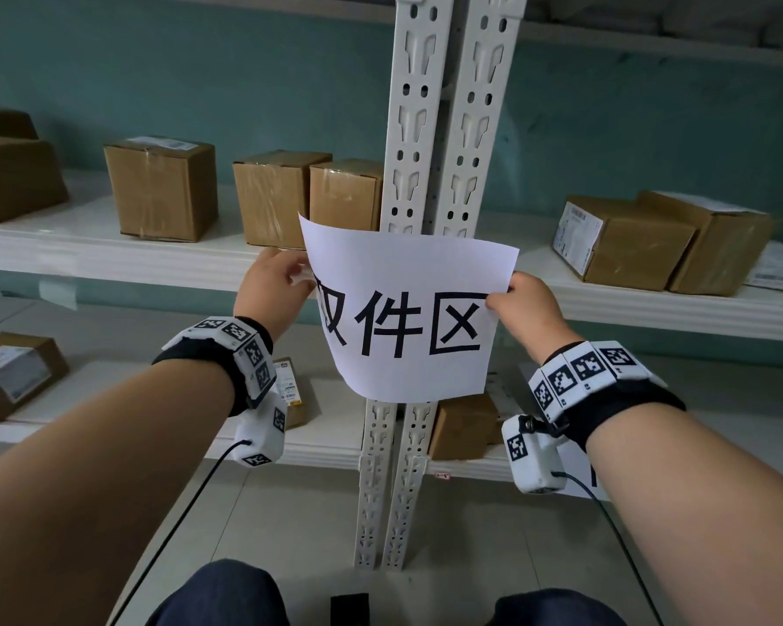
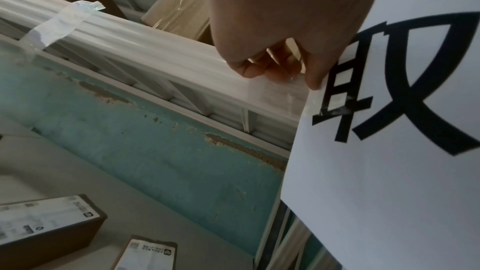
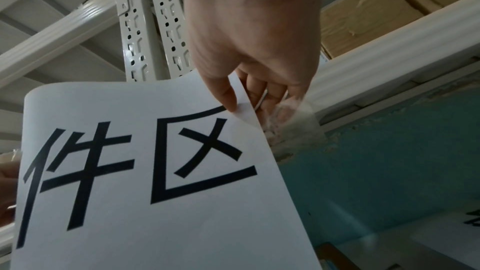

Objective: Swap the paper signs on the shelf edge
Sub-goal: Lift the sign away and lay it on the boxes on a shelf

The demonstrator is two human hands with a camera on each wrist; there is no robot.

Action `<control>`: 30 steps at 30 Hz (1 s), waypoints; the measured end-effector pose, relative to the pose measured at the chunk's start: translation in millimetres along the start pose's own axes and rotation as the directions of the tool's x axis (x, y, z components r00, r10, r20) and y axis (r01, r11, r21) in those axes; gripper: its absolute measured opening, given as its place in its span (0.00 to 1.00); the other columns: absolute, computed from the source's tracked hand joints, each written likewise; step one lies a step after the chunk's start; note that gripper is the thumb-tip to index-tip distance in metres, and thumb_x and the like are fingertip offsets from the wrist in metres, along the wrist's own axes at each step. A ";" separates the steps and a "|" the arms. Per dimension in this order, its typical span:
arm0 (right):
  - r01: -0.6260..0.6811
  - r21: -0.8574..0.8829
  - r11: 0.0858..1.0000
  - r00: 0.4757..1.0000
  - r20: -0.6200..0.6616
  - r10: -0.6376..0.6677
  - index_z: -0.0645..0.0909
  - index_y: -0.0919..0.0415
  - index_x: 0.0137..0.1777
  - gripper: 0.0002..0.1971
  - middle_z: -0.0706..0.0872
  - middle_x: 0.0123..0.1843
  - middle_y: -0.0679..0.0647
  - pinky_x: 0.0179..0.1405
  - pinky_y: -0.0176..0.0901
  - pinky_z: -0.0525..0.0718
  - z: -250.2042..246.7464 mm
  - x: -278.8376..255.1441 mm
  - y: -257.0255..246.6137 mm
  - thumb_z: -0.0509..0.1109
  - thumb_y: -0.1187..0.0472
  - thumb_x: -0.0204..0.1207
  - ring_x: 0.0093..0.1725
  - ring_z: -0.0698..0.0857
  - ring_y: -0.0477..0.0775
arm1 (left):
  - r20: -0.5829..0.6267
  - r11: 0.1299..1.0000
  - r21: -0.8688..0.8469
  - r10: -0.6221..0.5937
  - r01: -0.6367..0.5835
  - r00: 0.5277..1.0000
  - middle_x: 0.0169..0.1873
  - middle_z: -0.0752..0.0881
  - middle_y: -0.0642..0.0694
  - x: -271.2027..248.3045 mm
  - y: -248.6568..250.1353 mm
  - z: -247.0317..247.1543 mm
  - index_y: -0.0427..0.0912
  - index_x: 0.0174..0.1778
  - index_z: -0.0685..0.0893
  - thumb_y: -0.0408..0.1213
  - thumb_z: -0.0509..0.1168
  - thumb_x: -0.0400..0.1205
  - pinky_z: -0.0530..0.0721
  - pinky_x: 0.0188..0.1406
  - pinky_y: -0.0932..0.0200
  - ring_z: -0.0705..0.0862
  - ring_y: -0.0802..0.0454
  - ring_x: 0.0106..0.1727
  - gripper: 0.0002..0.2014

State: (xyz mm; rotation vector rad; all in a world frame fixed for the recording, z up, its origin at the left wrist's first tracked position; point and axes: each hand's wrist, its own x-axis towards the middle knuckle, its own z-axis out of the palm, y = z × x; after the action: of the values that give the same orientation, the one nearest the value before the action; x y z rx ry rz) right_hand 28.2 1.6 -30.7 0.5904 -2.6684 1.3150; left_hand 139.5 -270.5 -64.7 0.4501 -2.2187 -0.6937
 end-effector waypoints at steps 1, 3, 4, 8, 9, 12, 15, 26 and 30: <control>-0.004 -0.001 1.000 1.000 -0.007 0.004 0.82 0.71 0.50 0.10 0.87 0.49 0.64 0.40 0.45 0.80 -0.1 0.4 1.4 0.61 0.69 0.75 0.48 0.84 0.64 | -0.007 1.000 -0.005 -0.009 0.009 1.000 0.48 0.78 0.45 1.1 1.2 -0.2 0.40 0.57 0.87 0.30 0.66 0.78 0.71 0.48 0.60 0.76 0.51 0.44 0.13; -0.010 0.001 1.000 1.000 -0.007 0.010 0.82 0.71 0.52 0.11 0.87 0.51 0.65 0.43 0.47 0.81 -0.2 1.0 3.6 0.61 0.69 0.74 0.47 0.83 0.63 | -0.018 0.999 0.009 -0.040 0.040 0.999 0.48 0.79 0.42 3.8 4.5 -0.4 0.38 0.54 0.86 0.30 0.66 0.78 0.71 0.47 0.59 0.75 0.50 0.45 0.10; -0.013 0.003 1.000 1.000 -0.005 0.013 0.82 0.71 0.52 0.11 0.87 0.51 0.65 0.46 0.49 0.82 -0.2 1.4 4.6 0.61 0.69 0.74 0.48 0.83 0.63 | -0.019 0.998 0.030 -0.054 0.055 0.998 0.49 0.80 0.40 5.0 6.2 -0.4 0.38 0.53 0.86 0.30 0.65 0.79 0.71 0.46 0.58 0.76 0.48 0.45 0.09; -0.012 0.019 1.000 1.000 -0.001 0.012 0.82 0.69 0.52 0.11 0.87 0.50 0.62 0.44 0.46 0.81 -2.2 1.8 6.4 0.61 0.69 0.74 0.51 0.84 0.63 | -0.019 0.989 0.132 -0.070 0.072 0.997 0.50 0.83 0.38 10.2 8.0 -2.4 0.38 0.51 0.85 0.33 0.63 0.80 0.76 0.45 0.52 0.79 0.40 0.48 0.08; -0.010 0.021 1.000 1.000 0.000 0.010 0.82 0.69 0.52 0.11 0.87 0.50 0.62 0.40 0.43 0.78 -2.7 1.6 6.5 0.61 0.69 0.74 0.49 0.84 0.62 | -0.021 0.985 0.160 -0.065 0.067 0.998 0.50 0.83 0.38 10.8 7.7 -3.4 0.38 0.50 0.85 0.34 0.62 0.81 0.77 0.45 0.50 0.80 0.39 0.48 0.08; -0.006 0.025 1.000 1.000 0.000 0.006 0.83 0.68 0.52 0.11 0.86 0.49 0.59 0.36 0.39 0.76 -3.4 1.4 7.0 0.61 0.69 0.75 0.46 0.82 0.58 | -0.036 0.966 0.255 -0.036 0.044 0.999 0.48 0.84 0.38 9.9 7.1 -5.3 0.40 0.50 0.86 0.36 0.61 0.82 0.80 0.45 0.47 0.81 0.38 0.47 0.09; -0.001 0.021 1.000 1.000 0.001 0.001 0.83 0.68 0.53 0.11 0.85 0.47 0.57 0.36 0.38 0.76 -3.9 0.4 6.0 0.61 0.69 0.75 0.46 0.82 0.57 | -0.054 0.953 0.302 -0.003 0.019 0.999 0.48 0.84 0.39 6.9 8.5 -4.6 0.39 0.48 0.86 0.36 0.58 0.82 0.81 0.46 0.45 0.82 0.37 0.46 0.11; 0.009 -0.005 1.000 1.000 0.006 -0.009 0.83 0.67 0.53 0.11 0.85 0.49 0.57 0.38 0.40 0.78 5.7 -1.0 -1.0 0.61 0.68 0.76 0.47 0.82 0.57 | -0.026 0.905 0.421 0.072 -0.054 0.997 0.52 0.82 0.39 -0.3 -1.7 -6.1 0.37 0.49 0.83 0.34 0.58 0.82 0.73 0.49 0.46 0.80 0.36 0.53 0.09; 0.009 -0.006 1.000 1.000 0.009 -0.009 0.83 0.66 0.52 0.11 0.86 0.47 0.57 0.36 0.39 0.77 10.9 -2.1 -4.1 0.61 0.68 0.75 0.45 0.82 0.56 | -0.029 0.949 0.313 0.048 -0.037 0.998 0.59 0.80 0.40 -4.3 -3.6 -8.5 0.37 0.52 0.85 0.32 0.61 0.80 0.73 0.55 0.44 0.78 0.37 0.60 0.09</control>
State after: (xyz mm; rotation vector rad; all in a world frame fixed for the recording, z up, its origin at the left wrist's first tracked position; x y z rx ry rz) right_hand 32.5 -8.6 -35.0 0.6075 -2.6729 1.3045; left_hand 149.0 -274.0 -64.4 0.5645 -2.3044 -0.3067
